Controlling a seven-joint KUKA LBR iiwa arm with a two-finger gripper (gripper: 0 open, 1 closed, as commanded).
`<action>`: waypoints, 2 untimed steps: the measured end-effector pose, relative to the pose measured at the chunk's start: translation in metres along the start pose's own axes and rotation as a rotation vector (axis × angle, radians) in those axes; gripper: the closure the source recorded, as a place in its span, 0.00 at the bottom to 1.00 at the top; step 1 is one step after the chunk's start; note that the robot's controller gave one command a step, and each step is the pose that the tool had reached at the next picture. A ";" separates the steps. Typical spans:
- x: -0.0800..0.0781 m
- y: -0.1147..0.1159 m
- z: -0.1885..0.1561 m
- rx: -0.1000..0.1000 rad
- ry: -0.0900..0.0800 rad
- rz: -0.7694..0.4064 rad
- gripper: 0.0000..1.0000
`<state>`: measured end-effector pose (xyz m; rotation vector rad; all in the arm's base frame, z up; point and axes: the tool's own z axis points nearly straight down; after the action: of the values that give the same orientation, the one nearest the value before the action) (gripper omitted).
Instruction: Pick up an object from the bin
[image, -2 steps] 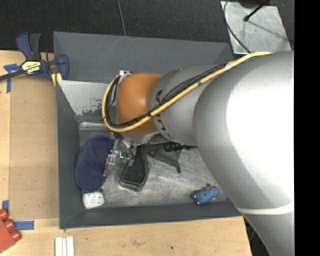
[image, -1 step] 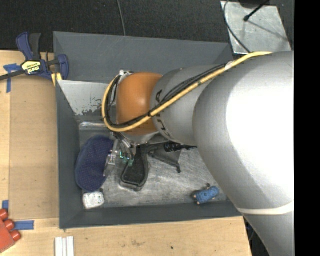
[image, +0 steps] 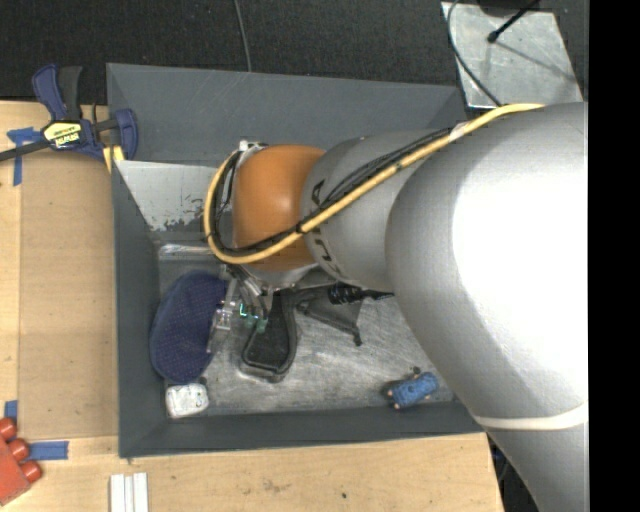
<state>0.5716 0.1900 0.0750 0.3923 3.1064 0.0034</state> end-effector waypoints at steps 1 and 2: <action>0.000 0.000 0.000 0.000 0.000 0.000 0.00; -0.035 0.019 -0.067 0.000 0.002 -0.285 0.00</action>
Offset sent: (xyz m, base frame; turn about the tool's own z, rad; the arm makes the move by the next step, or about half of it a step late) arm 0.0000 0.0000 0.0000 0.0000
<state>0.6098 0.1992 0.1422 -0.0535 3.1327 0.0022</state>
